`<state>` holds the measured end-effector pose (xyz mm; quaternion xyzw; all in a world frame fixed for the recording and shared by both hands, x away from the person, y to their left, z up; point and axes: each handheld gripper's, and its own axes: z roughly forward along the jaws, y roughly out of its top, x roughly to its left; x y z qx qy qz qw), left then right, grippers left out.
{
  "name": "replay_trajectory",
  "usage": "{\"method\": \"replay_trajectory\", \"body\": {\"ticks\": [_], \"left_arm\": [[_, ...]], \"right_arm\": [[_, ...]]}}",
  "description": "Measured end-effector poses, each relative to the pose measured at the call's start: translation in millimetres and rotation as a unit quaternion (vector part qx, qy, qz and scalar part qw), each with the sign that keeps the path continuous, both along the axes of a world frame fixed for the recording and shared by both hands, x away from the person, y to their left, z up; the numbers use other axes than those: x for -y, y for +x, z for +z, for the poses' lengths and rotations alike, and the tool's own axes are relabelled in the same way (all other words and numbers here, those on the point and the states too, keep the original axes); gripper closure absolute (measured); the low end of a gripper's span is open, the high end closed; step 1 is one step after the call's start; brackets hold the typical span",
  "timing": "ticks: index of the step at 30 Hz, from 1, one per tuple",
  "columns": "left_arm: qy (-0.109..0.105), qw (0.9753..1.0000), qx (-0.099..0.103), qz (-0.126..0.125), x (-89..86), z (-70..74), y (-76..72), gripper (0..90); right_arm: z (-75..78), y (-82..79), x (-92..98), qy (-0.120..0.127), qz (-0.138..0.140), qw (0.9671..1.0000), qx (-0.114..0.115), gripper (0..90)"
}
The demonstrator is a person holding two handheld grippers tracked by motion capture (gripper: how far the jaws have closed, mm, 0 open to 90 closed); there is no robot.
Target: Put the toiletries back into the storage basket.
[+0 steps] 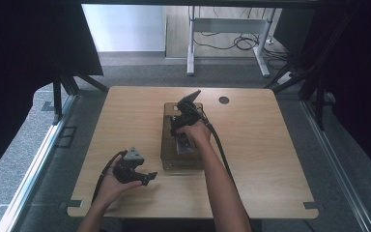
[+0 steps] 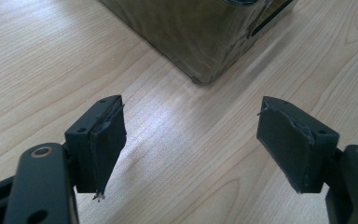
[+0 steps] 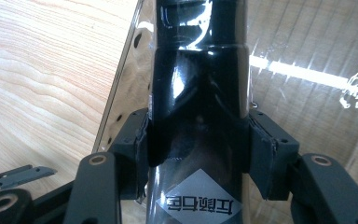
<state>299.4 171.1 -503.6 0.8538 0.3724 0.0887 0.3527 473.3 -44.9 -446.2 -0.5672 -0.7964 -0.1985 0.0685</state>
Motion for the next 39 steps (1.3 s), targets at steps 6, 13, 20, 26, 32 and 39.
{"method": "replay_trajectory", "body": {"ticks": [6, 13, 20, 26, 32, 39], "left_arm": [[0.002, 1.0, -0.002, -0.001, 1.1, -0.3, -0.1, 24.1], [0.002, 1.0, -0.002, -0.001, 1.9, -0.9, -0.1, 24.1], [0.0, 1.0, -0.003, 0.0, 1.9, -0.8, -0.3, 24.1], [0.003, 1.0, -0.001, -0.003, 1.3, -0.7, 0.3, 24.1], [0.003, 1.0, -0.001, -0.003, 1.7, -0.6, 0.2, 24.1], [0.003, 1.0, -0.001, -0.003, 1.8, -0.3, 0.1, 24.1]], "right_arm": [[-8.1, -1.8, -5.1, 0.008, -0.005, 0.9999, -0.007, 46.3], [-12.6, -1.5, -7.0, 0.007, -0.013, 0.9999, -0.008, 46.3], [-19.6, -0.2, -11.2, 0.007, -0.025, 0.9996, -0.014, 46.4], [-25.2, 0.9, -14.7, 0.008, -0.038, 0.9991, -0.018, 46.4], [-29.2, 1.3, -15.2, 0.009, -0.052, 0.9984, -0.021, 46.4], [-36.7, -0.2, -18.4, 0.009, -0.055, 0.998, -0.03, 46.1]]}}
